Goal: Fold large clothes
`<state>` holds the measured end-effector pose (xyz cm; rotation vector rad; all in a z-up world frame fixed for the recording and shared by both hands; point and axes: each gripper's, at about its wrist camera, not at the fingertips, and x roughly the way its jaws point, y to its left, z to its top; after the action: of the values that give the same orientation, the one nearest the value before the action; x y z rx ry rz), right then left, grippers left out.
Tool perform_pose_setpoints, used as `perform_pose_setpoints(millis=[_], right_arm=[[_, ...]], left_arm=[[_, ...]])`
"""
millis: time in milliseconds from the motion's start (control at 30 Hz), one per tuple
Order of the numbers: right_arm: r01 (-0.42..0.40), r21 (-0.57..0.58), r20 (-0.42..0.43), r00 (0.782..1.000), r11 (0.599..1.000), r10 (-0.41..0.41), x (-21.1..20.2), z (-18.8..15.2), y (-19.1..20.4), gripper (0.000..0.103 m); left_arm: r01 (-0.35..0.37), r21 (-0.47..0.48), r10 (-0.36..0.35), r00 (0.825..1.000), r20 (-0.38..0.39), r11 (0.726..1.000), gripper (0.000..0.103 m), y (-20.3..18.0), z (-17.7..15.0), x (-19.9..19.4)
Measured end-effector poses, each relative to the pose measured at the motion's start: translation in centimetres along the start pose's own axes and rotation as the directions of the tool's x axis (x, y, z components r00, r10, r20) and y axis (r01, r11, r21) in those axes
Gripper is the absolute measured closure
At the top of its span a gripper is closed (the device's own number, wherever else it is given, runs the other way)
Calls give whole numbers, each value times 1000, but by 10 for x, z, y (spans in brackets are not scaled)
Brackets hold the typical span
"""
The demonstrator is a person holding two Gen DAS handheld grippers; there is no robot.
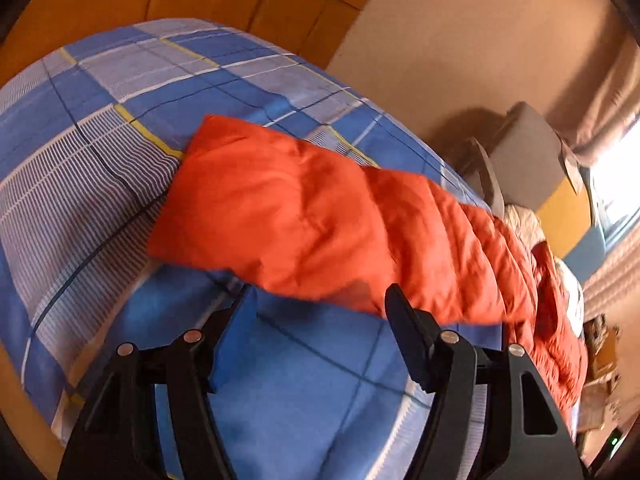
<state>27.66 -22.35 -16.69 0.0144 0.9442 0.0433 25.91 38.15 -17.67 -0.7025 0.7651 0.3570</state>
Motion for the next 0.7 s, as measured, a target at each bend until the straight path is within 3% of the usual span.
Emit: perform_pose_setpoints(millis=[67,167,233,333,500,700], right_arm=[[5,-5,-2,1000,1000,-5,0,-1,1,19],[12,-9,-8,1000,1000,-12,3,-1,2,19],[16,-14,-12,1000,1000,-16,4,-1,2,19],[17,-16,-15,1000,1000,-17,6,-2,2,19],[11,-13,-13,1000,1000,-12,6,-3,1,19],[-1,-4,-9,1000,1000,1,3,-5,-3,19]], left_arm=[[-16,-19,16,1000,1,1000,38,7,5,5],[-12,-50,12,1000,0,999,51,13,12,14],[0,-38,-1,1000,-10,999,72,9,13,18],[6,14,-6,1000,9,1000,92,0,14,14],[16,122,-24,998,64,992,97,-26,10,-9],[93,240,-123,986,115,966,97,-75,4,-41]])
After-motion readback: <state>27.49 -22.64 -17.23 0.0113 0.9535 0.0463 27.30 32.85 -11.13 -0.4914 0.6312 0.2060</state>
